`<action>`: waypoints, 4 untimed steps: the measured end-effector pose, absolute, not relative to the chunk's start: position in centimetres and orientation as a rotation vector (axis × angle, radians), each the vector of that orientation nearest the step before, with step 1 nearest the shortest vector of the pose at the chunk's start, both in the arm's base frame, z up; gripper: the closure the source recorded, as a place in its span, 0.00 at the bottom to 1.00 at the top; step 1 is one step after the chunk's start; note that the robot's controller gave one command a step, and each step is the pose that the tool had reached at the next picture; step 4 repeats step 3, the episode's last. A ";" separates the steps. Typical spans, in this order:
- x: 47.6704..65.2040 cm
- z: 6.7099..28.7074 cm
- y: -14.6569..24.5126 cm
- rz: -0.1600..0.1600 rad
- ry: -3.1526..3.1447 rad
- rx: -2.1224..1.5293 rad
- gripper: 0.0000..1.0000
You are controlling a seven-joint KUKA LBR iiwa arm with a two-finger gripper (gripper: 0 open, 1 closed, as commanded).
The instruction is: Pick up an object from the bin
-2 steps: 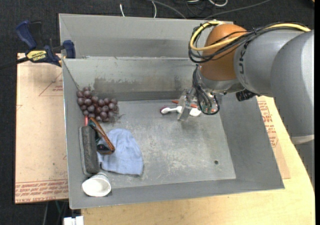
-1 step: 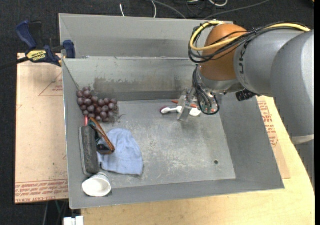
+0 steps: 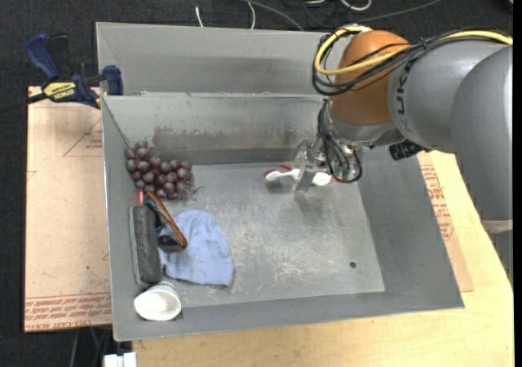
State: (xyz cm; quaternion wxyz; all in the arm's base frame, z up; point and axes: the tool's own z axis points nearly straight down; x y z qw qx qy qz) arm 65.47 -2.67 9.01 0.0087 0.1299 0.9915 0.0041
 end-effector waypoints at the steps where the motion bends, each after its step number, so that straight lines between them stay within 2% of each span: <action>1: 65.6 9.9 -2.7 0.014 3.094 0.405 1.00; 2: 65.2 11.8 -2.6 0.013 3.107 0.406 1.00; 3: 65.6 16.4 -2.6 0.015 3.094 0.403 1.00; 4: 65.6 16.4 -2.6 0.015 3.094 0.403 1.00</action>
Offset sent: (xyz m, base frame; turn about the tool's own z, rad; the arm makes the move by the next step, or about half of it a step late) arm 0.0011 0.0002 0.1013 -0.0004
